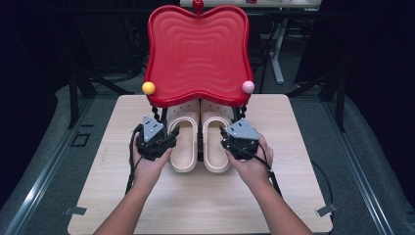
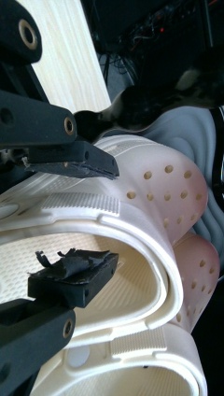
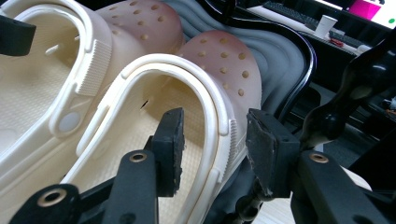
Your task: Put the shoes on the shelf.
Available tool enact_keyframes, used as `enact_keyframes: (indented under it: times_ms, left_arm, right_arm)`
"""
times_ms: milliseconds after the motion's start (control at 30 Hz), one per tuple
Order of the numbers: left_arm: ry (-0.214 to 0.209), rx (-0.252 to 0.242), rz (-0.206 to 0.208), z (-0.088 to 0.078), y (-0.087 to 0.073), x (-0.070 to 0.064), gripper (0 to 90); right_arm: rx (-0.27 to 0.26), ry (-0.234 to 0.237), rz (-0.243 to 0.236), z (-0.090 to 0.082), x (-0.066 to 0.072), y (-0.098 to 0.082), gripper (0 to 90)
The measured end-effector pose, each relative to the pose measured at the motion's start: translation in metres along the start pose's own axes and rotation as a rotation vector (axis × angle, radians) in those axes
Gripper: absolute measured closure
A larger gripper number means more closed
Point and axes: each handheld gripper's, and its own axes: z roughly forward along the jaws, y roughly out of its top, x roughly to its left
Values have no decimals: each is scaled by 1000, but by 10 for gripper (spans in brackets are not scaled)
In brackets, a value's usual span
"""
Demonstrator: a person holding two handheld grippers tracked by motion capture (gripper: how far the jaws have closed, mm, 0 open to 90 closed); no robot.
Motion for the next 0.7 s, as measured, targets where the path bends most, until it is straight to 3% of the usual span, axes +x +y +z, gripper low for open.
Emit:
enact_keyframes:
  times_ms: [267, 433, 633, 700]
  left_arm:
    - [-26, -14, -13, -13, 1, 1, 520]
    - [-24, -7, 13, -19, -2, -1, 520]
    - [-28, -4, 30, -25, -6, -1, 513]
    - [-34, -7, 34, -28, -7, -1, 508]
  right_arm:
    - [12, 30, 20, -11, -5, 1, 546]
    - [15, 38, 2, -19, -4, 0, 530]
    - [2, 108, 0, -23, -7, -11, 450]
    - [8, 105, -1, -23, -8, -13, 446]
